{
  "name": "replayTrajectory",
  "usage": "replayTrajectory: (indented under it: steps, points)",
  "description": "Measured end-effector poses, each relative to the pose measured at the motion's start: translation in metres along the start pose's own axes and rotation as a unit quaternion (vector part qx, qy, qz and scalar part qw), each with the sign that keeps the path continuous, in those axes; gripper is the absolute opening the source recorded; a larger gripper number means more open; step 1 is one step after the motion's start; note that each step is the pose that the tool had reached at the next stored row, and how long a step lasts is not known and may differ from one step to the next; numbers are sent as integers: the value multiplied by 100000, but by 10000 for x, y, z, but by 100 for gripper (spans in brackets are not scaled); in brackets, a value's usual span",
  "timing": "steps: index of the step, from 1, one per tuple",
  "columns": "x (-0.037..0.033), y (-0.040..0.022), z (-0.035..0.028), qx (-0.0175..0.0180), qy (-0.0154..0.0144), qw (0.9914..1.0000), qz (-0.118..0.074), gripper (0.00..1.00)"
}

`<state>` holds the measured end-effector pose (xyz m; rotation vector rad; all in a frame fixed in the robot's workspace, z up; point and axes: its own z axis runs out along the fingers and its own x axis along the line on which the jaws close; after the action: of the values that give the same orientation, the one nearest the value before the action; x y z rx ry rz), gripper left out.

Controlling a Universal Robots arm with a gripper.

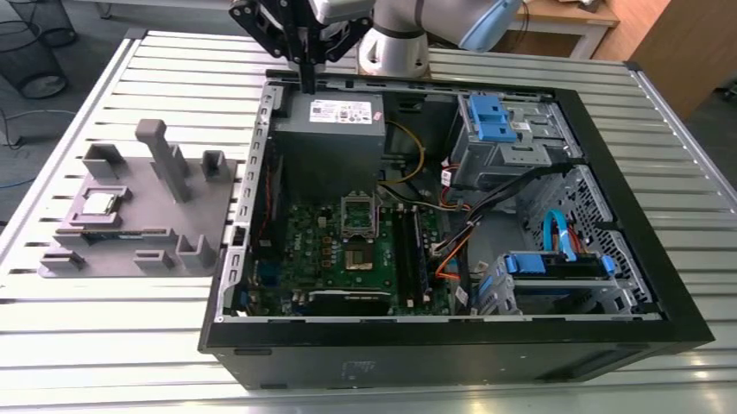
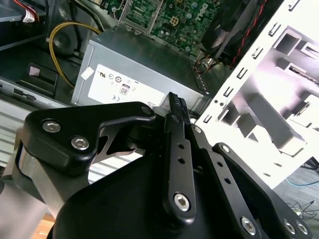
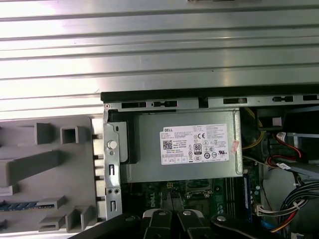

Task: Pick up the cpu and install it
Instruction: 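Reach for the cpu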

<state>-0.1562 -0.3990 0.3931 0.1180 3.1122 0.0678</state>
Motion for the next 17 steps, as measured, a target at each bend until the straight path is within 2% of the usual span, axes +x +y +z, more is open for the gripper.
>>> replayTrajectory:
  steps: [8,11,13,17]
  points:
    - [121,-9,-2,1,-11,100000,4,11]
    - [132,-10,-2,-1,-12,100000,-5,11]
    - [297,-23,-7,3,-11,100000,-2,11]
    - [298,-23,-8,4,-9,100000,-2,11]
